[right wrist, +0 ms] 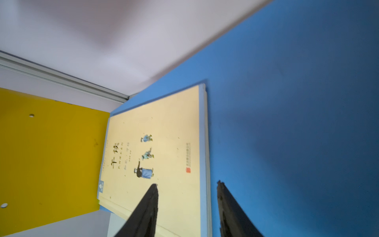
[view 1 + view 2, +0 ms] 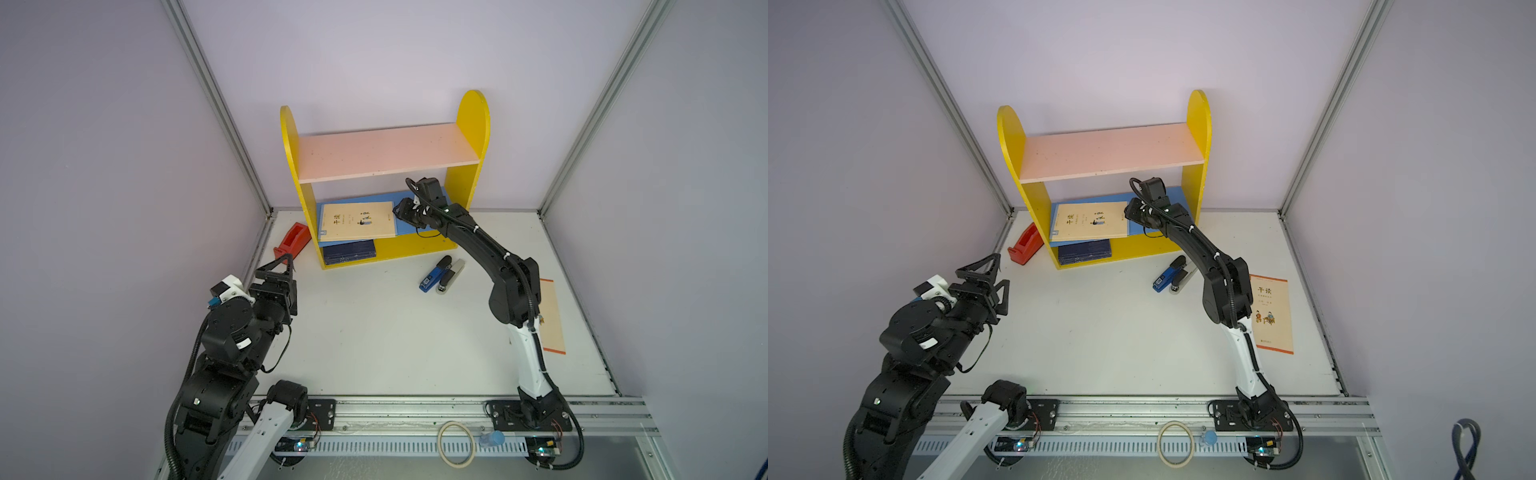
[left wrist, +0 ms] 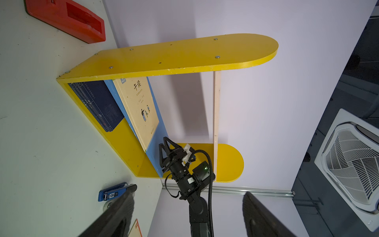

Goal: Stacking books/files
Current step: Place the book on the bookshelf.

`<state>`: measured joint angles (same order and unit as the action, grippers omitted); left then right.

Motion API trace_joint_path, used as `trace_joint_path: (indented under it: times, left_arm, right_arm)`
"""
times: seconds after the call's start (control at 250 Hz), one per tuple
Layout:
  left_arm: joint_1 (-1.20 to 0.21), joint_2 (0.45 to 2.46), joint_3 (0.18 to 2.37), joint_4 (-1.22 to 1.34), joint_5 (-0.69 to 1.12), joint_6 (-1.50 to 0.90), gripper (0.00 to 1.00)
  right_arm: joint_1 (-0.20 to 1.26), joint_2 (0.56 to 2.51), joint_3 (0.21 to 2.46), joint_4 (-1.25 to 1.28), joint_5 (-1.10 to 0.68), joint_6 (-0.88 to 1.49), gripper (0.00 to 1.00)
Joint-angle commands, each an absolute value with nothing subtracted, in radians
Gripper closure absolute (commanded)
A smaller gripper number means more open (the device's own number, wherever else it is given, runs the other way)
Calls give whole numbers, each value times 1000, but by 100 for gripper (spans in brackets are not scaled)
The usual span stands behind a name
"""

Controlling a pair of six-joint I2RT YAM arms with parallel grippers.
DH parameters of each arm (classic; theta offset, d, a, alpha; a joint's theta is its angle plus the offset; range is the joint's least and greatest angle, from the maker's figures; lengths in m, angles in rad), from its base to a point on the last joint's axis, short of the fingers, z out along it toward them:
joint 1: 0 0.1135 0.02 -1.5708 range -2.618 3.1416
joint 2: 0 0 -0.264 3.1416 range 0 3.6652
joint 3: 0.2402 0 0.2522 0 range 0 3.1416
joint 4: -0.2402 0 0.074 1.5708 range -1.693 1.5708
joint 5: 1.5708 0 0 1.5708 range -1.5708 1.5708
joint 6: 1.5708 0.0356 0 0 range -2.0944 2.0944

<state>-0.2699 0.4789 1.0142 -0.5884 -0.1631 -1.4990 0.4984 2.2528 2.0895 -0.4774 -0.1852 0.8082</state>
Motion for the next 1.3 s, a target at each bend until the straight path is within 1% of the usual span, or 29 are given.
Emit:
trace_joint_path:
  times: [0.0,0.152,0.46,0.58,0.688,0.78,0.992,1.296]
  left_arm:
    - [-269,482,1016,-567,-156,-1486,14]
    - [-270,485,1017,-565,-151,-1485,14]
    - [-269,485,1016,-564,-151,-1487,14]
    - [-270,489,1015,-562,-146,-1488,14]
    - [-270,493,1015,-562,-141,-1490,14]
    - [-269,492,1015,-564,-139,-1490,14]
    - [-270,482,1015,-564,-144,-1489,14]
    - [-269,472,1019,-569,-153,-1487,14]
  right_arm:
    - [511,2194,1955,-310,-181,864,55]
    - [516,2125,1791,-177,-206,911,56]
    - [539,1889,1488,-24,-136,943,56]
    - [580,1859,1425,17,-134,953,68]
    - [617,1884,1413,52,-142,976,82]
    - [632,1918,1410,88,-157,1004,88]
    - [640,1984,1447,60,-140,1014,92]
    - [616,2078,1553,1,-130,1010,93]
